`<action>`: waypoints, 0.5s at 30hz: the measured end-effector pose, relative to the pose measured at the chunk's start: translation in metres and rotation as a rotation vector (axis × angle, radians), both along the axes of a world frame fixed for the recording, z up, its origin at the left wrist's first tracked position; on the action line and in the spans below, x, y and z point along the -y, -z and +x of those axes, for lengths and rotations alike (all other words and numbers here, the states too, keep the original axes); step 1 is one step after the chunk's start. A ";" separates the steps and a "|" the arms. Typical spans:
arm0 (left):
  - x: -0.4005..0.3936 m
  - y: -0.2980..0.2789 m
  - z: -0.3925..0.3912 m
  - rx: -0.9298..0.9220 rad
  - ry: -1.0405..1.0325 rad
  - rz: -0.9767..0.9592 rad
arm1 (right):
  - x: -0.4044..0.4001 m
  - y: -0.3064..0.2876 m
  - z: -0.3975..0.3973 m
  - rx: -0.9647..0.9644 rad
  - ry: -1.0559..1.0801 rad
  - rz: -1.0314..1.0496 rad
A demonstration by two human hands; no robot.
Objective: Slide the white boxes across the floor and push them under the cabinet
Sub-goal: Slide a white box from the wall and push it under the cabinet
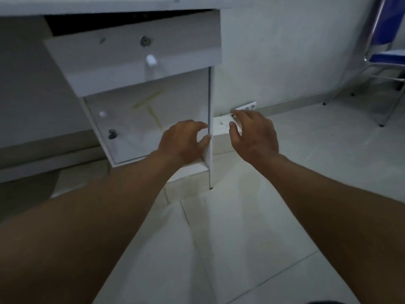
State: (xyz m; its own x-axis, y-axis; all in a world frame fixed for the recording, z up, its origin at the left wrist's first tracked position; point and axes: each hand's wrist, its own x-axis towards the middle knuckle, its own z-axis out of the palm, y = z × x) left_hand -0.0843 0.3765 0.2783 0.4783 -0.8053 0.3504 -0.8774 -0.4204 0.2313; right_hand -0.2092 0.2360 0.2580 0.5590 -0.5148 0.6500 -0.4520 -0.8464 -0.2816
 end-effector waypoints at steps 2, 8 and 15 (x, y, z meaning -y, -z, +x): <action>0.036 -0.011 -0.008 -0.012 -0.011 -0.016 | 0.030 -0.004 -0.005 0.013 -0.006 0.017; 0.110 -0.035 -0.015 -0.011 -0.019 0.022 | 0.105 -0.013 -0.033 -0.015 0.013 0.065; 0.164 -0.032 -0.014 -0.029 -0.002 0.027 | 0.155 -0.019 -0.027 -0.049 -0.039 0.130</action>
State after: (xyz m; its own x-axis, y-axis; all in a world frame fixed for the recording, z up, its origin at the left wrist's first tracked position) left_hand -0.0986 0.2125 0.3100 0.4894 -0.8133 0.3146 -0.8697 -0.4285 0.2450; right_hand -0.2364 0.0812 0.2770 0.6099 -0.5701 0.5505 -0.4352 -0.8214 -0.3686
